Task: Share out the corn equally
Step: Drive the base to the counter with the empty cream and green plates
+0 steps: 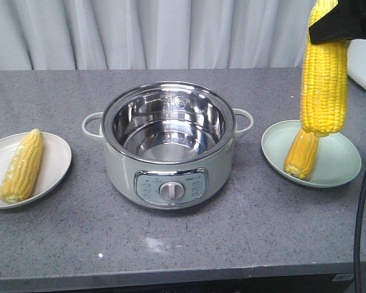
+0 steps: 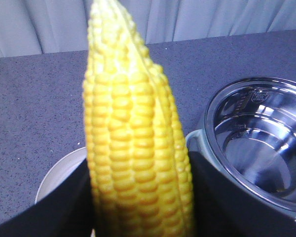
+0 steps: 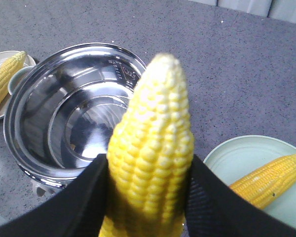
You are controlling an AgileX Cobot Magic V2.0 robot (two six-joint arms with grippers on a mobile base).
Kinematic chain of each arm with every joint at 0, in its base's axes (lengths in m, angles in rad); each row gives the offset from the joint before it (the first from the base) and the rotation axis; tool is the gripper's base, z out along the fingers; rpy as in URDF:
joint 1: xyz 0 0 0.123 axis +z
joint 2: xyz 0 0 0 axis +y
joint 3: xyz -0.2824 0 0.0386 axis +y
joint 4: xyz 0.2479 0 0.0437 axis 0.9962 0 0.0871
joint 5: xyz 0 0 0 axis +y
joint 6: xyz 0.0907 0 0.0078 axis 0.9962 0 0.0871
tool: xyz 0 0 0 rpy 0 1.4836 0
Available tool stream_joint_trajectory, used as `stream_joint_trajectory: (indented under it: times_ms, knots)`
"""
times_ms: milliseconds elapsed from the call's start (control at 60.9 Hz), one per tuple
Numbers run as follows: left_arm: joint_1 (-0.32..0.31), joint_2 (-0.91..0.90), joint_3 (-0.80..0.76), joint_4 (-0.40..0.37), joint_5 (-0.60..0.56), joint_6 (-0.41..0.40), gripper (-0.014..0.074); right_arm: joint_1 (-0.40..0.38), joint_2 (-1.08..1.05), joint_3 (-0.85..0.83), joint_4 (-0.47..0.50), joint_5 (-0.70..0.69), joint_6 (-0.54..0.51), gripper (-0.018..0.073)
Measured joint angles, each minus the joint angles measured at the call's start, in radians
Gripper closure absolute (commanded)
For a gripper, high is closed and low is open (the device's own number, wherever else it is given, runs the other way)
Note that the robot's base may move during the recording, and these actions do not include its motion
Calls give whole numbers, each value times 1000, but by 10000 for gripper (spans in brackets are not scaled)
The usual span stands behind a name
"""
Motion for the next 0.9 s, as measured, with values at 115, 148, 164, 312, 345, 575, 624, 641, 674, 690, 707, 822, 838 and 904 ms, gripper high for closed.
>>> stream_joint_trajectory:
  times_ms: [115,148,164,312,345,575,624,641,674,690,707,822,838,904]
  knots:
    - [0,0,0,1,0,0,541,0,0,0,0,0,0,373]
    - [0,0,0,1,0,0,541,0,0,0,0,0,0,373]
    - [0,0,0,1,0,0,541,0,0,0,0,0,0,373]
    - [0,0,0,1,0,0,541,0,0,0,0,0,0,373]
    - [0,0,0,1,0,0,541,0,0,0,0,0,0,373]
    - [0,0,0,2,0,0,541,0,0,0,0,0,0,373]
    - [0,0,0,2,0,0,541,0,0,0,0,0,0,373]
    - [0,0,0,2,0,0,541,0,0,0,0,0,0,373]
    - [0,0,0,2,0,0,541,0,0,0,0,0,0,373]
    - [0,0,0,2,0,0,541,0,0,0,0,0,0,373]
    - [0,0,0,2,0,0,541,0,0,0,0,0,0,373]
    - [0,0,0,2,0,0,541,0,0,0,0,0,0,373]
    - [0,0,0,2,0,0,541,0,0,0,0,0,0,373]
    - [0,0,0,2,0,0,541,0,0,0,0,0,0,373]
